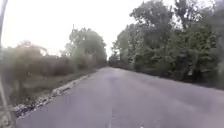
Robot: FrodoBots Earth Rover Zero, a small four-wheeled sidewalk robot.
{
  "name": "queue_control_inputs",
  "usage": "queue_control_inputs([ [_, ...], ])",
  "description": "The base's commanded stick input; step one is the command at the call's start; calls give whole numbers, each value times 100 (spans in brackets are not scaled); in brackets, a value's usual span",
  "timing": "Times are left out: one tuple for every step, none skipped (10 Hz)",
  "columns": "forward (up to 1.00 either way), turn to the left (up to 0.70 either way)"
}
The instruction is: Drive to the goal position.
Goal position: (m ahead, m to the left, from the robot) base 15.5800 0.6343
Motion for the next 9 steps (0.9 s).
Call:
queue_control_inputs([
  [70,1],
  [70,1],
  [70,1],
  [70,1],
  [70,1],
  [70,1],
  [70,1],
  [70,1],
  [70,1],
])
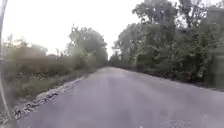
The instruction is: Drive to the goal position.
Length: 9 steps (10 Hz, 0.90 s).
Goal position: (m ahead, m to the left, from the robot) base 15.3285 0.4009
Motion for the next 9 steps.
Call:
queue_control_inputs([
  [70,1],
  [70,1],
  [70,1],
  [70,1],
  [70,1],
  [70,1],
  [70,1],
  [70,1],
  [70,1],
])
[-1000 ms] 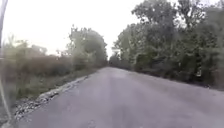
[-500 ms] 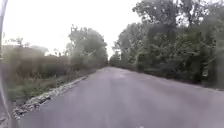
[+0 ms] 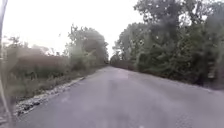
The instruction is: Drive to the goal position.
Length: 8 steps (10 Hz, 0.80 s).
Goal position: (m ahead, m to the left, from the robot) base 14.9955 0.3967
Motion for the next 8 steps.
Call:
queue_control_inputs([
  [70,1],
  [70,1],
  [70,1],
  [70,1],
  [70,1],
  [70,1],
  [70,1],
  [70,1],
])
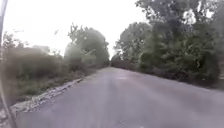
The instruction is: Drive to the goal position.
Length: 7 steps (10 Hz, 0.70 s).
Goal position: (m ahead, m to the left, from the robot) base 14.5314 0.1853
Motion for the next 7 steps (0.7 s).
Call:
queue_control_inputs([
  [70,1],
  [70,1],
  [70,1],
  [70,1],
  [70,1],
  [70,1],
  [70,1],
])
